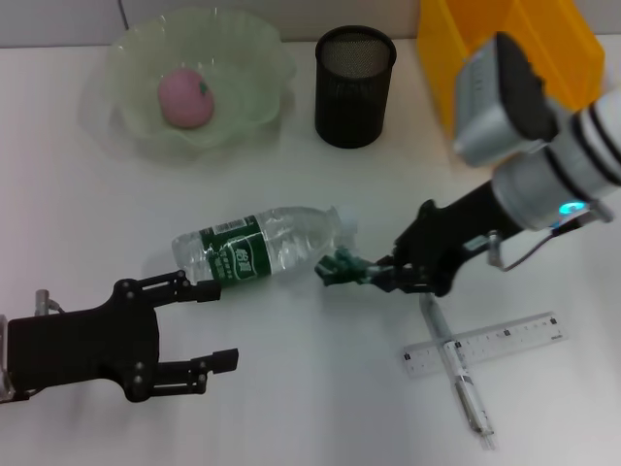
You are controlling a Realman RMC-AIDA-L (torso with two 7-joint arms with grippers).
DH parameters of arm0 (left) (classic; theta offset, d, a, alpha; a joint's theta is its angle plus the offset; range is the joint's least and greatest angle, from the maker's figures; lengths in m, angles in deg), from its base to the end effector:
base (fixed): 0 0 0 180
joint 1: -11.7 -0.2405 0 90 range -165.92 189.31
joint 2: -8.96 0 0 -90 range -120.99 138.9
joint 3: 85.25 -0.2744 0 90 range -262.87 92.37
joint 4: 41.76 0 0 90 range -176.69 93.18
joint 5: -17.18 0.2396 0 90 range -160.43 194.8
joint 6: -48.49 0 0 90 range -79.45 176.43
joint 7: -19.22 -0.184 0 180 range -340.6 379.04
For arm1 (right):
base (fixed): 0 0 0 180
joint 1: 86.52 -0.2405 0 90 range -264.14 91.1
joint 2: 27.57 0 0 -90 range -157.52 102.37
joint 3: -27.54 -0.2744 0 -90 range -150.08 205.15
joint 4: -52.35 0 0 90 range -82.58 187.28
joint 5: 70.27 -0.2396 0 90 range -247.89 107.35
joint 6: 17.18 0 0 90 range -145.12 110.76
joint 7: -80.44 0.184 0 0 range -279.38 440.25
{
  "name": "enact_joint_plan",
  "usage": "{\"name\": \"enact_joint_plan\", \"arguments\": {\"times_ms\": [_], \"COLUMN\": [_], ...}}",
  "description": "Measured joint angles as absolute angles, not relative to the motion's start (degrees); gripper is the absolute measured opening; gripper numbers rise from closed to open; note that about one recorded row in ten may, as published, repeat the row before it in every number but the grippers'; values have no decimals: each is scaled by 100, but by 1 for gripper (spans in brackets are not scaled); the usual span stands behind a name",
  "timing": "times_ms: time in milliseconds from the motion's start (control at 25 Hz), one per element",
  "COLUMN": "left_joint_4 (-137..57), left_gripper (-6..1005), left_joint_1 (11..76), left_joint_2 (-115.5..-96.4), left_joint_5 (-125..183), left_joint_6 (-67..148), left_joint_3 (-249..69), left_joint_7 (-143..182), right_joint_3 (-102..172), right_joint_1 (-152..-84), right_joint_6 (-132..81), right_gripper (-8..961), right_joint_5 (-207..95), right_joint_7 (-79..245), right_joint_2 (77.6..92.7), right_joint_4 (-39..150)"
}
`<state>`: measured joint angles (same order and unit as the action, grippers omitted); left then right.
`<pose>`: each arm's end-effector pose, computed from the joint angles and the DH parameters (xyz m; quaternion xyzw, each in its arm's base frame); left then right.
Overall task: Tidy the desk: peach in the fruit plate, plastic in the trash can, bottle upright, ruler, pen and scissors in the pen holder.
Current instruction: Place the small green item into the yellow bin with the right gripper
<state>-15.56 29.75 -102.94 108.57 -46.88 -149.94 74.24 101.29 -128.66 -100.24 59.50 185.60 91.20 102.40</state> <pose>-0.3247 0.2777 -0.0533 -0.9499 -0.1180 -0.2774 0.0825 0.2030 0.3994 -0.1029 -0.9901 0.1236 -0.0664 0.0087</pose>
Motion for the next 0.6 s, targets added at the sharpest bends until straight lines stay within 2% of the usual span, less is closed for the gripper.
{"name": "enact_joint_plan", "arguments": {"times_ms": [280, 600], "left_joint_4": [-1551, -1525], "left_gripper": [733, 729], "left_joint_1": [3005, 3021], "left_joint_2": [-10295, -10299], "left_joint_5": [10859, 10848], "left_joint_6": [-4688, -4687], "left_joint_3": [-14993, -14993], "left_joint_7": [7424, 7424], "right_joint_3": [8970, 7660], "right_joint_1": [-12457, -12214], "right_joint_6": [-11418, -11541], "right_gripper": [106, 61], "right_joint_5": [6156, 6099], "right_joint_7": [18648, 18640], "right_joint_2": [9042, 9002], "right_joint_4": [11323, 11673]}}
